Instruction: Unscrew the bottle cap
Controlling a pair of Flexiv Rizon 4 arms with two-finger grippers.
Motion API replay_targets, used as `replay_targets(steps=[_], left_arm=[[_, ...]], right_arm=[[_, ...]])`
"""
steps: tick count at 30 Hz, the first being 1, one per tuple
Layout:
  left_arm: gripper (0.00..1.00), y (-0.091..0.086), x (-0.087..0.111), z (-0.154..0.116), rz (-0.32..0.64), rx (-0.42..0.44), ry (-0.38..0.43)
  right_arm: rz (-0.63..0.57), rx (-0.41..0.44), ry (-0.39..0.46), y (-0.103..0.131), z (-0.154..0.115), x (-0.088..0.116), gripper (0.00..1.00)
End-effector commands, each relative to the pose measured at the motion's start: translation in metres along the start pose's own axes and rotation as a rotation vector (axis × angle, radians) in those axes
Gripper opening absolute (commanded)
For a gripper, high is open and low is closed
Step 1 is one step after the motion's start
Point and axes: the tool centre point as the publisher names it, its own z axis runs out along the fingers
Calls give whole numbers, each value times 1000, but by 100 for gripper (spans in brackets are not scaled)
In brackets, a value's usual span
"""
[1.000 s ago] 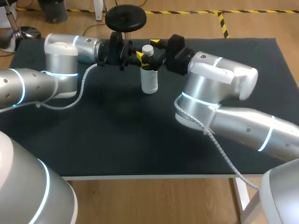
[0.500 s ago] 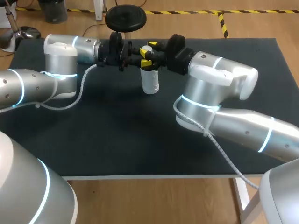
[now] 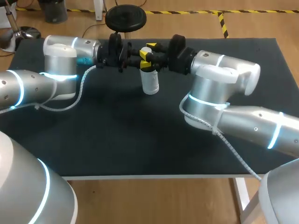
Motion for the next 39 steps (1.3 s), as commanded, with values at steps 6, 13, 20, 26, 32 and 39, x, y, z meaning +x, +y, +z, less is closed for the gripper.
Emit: replay_targets(steps=[6,13,20,26,32,39], left_arm=[[0,-2,-7,3,-1,1,-1],[0,-2,-7,3,-1,1,-1],[0,-2,-7,3,-1,1,-1],[0,-2,-7,3,-1,1,-1],[0,-2,-7,3,-1,1,-1],[0,-2,-7,3,-1,1,-1]], right_arm=[[12,46,247,-5,-6,-5,0],[40,57,422,-10,-3,-18,0],[15,6,583,-16,-3,-25,0],[-21,-22,726,-20,-2,-29,0],[-35,-17,875,-19,-1,-31,0],[-23,31,1101,-15,-2,-25,0]])
